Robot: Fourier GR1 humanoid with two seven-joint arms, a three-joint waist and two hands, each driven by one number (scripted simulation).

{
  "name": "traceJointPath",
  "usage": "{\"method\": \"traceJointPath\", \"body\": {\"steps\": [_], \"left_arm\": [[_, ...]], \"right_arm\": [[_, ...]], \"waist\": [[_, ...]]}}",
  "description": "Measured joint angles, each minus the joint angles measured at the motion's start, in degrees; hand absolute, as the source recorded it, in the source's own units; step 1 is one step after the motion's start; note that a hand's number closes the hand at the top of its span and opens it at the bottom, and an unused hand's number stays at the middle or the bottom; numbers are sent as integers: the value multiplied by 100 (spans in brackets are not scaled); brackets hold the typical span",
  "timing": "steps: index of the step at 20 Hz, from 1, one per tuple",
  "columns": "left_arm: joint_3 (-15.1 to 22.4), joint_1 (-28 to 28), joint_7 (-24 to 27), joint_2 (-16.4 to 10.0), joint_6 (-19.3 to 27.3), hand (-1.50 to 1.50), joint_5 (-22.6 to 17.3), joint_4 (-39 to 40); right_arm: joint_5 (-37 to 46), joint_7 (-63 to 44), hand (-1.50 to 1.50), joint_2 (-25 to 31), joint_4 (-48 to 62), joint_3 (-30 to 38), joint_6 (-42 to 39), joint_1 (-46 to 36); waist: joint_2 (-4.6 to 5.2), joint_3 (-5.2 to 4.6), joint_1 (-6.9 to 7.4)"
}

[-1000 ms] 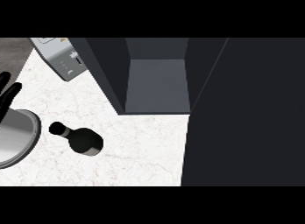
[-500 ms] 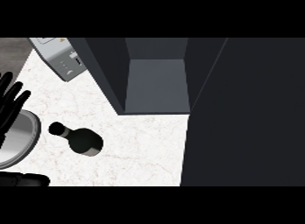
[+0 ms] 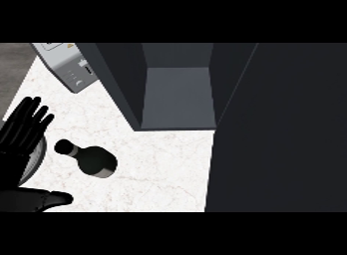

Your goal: Pick up the wine, place it into the cabinet and close the cabinet

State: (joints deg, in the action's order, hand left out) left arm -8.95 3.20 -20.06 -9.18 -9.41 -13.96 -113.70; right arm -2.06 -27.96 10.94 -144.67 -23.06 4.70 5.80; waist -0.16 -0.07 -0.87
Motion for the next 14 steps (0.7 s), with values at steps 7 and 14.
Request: {"method": "traceJointPath", "body": {"steps": [7, 14], "left_arm": [[-21, -110, 614, 37, -168, -150, 268, 942], [-209, -362, 1362, -25, -255, -150, 526, 2050]], "right_arm": [[20, -129, -150, -31, -8, -176, 171, -133], [29, -60, -150, 74, 0, -162, 169, -107]], "waist": [[-1, -1, -21], [3, 1, -23]]}}
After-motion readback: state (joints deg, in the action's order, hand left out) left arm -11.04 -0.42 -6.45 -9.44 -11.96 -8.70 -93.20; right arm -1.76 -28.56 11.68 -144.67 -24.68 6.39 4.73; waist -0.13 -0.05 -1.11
